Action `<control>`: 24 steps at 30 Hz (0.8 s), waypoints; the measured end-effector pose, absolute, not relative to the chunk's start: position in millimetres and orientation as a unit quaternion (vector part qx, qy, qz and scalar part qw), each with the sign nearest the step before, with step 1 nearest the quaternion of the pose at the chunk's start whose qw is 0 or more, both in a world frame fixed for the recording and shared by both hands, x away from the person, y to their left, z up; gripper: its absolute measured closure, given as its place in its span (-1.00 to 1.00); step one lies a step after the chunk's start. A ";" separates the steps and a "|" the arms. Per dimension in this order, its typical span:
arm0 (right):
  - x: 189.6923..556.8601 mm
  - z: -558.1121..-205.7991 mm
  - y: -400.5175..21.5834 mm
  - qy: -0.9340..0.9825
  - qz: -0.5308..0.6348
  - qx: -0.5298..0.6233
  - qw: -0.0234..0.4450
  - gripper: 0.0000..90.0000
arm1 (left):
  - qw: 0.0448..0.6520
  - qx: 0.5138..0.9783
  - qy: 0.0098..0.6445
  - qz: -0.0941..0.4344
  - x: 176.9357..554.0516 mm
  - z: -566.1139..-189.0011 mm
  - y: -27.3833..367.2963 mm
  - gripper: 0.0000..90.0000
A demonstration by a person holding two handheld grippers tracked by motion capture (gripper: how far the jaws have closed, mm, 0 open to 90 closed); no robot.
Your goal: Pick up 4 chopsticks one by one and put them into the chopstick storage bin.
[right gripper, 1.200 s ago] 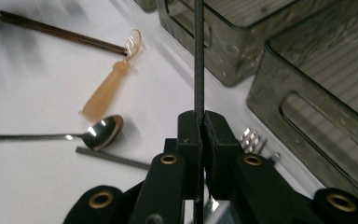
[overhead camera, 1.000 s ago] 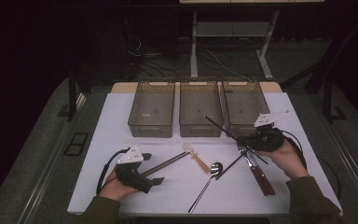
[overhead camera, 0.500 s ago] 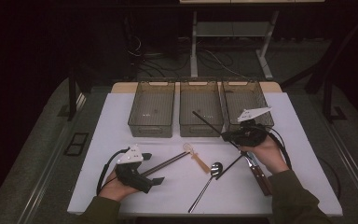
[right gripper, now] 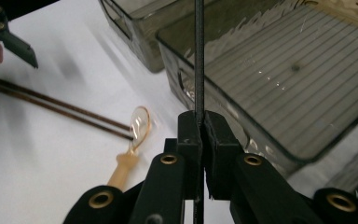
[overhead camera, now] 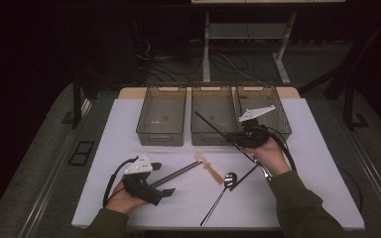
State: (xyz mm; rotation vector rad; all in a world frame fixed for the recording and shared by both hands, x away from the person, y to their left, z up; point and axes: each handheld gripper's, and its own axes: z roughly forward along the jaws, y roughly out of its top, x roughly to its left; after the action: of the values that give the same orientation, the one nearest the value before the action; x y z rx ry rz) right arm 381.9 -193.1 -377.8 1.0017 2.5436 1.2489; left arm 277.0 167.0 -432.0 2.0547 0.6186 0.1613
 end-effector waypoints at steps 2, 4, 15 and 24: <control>386.1 -375.4 -188.7 0.844 0.413 0.333 0.071 0.90 | 0.475 0.840 0.253 0.066 277.0 -432.0 167.1 -1.00; 389.8 -372.0 -185.0 0.841 0.415 0.339 0.071 0.91 | 0.476 0.840 0.253 0.066 277.0 -431.8 167.2 -1.00; 412.6 -364.3 -163.2 0.821 0.437 0.362 0.065 0.91 | 0.480 0.837 0.253 0.066 276.9 -431.0 167.8 -1.00; 428.7 -360.3 -136.9 0.811 0.442 0.377 0.066 0.91 | 0.480 0.838 0.250 0.067 277.2 -430.2 168.1 -1.00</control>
State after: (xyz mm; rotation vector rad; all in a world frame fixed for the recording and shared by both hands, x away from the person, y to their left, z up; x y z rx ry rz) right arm 428.7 -136.9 -360.3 1.1371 2.4463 1.3328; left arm 277.2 168.1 -430.2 2.0445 0.6109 0.1640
